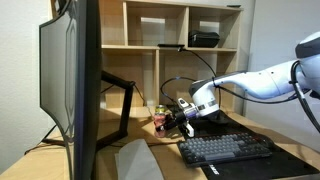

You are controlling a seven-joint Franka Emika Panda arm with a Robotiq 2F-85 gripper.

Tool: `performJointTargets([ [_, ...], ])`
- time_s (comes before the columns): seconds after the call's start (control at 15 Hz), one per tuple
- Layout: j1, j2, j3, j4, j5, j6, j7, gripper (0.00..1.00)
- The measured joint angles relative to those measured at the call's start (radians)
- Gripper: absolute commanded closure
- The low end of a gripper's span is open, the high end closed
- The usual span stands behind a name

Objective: Put the pink can upright

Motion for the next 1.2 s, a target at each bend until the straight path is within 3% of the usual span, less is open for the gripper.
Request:
performJointTargets([
  [0.33,0.005,-0.046,-0.032,-0.035,0.000,0.028,0.017,0.00],
  [0.87,0.031,-0.247,-0.072,-0.235,-0.022,0.295,0.130,0.00],
  [1.2,0.049,-0.404,-0.116,-0.354,-0.088,0.440,0.291,0.00],
])
